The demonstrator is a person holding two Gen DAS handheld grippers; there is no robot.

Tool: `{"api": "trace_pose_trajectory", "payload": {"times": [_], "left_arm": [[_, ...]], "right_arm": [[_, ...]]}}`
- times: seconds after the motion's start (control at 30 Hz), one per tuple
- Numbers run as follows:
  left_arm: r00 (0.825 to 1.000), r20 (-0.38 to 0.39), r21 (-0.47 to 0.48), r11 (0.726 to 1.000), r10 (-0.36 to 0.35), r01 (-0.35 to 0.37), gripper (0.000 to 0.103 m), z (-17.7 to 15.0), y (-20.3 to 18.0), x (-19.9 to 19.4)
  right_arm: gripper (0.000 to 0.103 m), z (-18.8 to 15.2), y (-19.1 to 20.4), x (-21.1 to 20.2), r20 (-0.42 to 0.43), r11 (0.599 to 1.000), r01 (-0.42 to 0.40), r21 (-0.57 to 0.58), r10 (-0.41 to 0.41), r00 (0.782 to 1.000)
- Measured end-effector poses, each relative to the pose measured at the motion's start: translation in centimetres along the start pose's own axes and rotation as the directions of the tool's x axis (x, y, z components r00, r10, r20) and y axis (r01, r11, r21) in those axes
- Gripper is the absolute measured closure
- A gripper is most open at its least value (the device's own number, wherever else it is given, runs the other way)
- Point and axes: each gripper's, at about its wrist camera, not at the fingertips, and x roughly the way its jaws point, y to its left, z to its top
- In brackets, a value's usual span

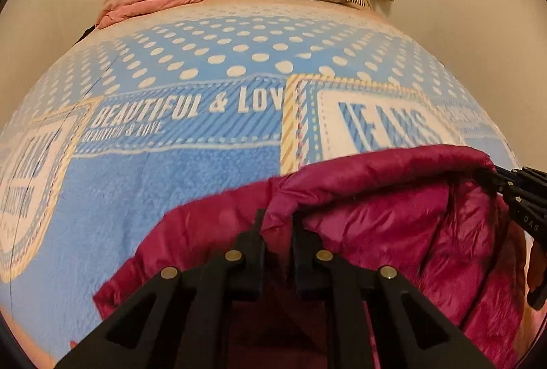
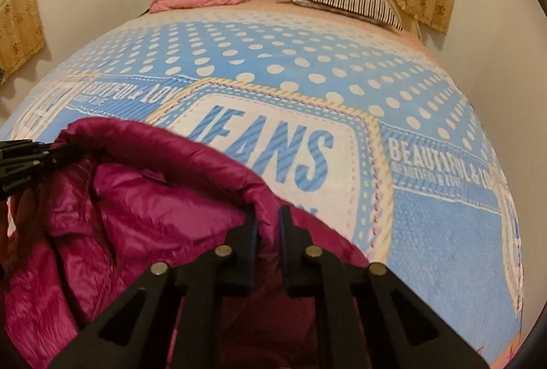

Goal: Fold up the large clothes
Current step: 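Grasp the jacket hem with both tools, fold it toward the collar, release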

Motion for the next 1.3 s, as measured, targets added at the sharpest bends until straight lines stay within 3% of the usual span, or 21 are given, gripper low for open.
{"api": "trace_pose_trajectory", "payload": {"times": [0.23, 0.57, 0.63, 0.73, 0.9, 1.0, 1.1, 1.23, 1.3], "left_arm": [[0.999, -0.034, 0.060, 0.998, 0.028, -0.026, 0.092, -2.2, -0.7, 0.9], [0.999, -0.025, 0.118, 0.993, 0.035, -0.032, 0.092, -3.2, -1.1, 0.4], [0.999, -0.028, 0.110, 0.994, 0.029, -0.026, 0.092, -3.2, -0.9, 0.6], [0.999, -0.026, 0.109, 0.994, 0.024, -0.021, 0.092, -3.3, -0.8, 0.8], [0.999, -0.021, 0.114, 0.993, 0.027, -0.024, 0.092, -3.5, -0.9, 1.0], [0.999, -0.010, 0.129, 0.991, 0.035, -0.033, 0.092, -3.6, -1.1, 0.8], [0.999, 0.011, 0.142, 0.989, 0.047, -0.048, 0.092, -3.6, -1.4, 0.1], [0.998, 0.054, 0.134, 0.990, 0.031, -0.038, 0.090, -3.6, -1.4, -2.7], [0.992, 0.125, 0.121, 0.993, -0.021, 0.006, 0.080, -3.3, -1.1, -5.3]], "right_arm": [[0.092, -3.6, -0.1, 1.6, -0.053, 0.999, 0.022, -0.029, -0.023, 0.998], [0.092, -4.2, 0.6, 0.8, -0.066, 0.993, 0.048, -0.105, -0.055, 0.996], [0.087, -4.1, 0.3, -0.2, -0.063, 0.996, 0.013, -0.085, -0.019, 0.998], [0.073, -3.7, -0.1, -2.1, -0.045, 0.998, -0.007, -0.061, 0.005, 0.999], [0.070, -1.5, -1.0, -4.7, 0.023, 0.998, -0.052, 0.036, 0.052, 0.998], [0.070, 0.6, -1.3, -3.3, 0.025, 0.983, -0.122, 0.138, 0.119, 0.993], [0.052, 1.8, 0.1, -0.6, 0.000, 0.974, -0.148, 0.171, 0.150, 0.989], [0.053, 1.3, 2.9, 2.5, -0.070, 0.990, -0.096, 0.101, 0.103, 0.992], [0.053, 0.4, 3.4, 3.3, -0.085, 0.989, -0.104, 0.108, 0.114, 0.990]]}}
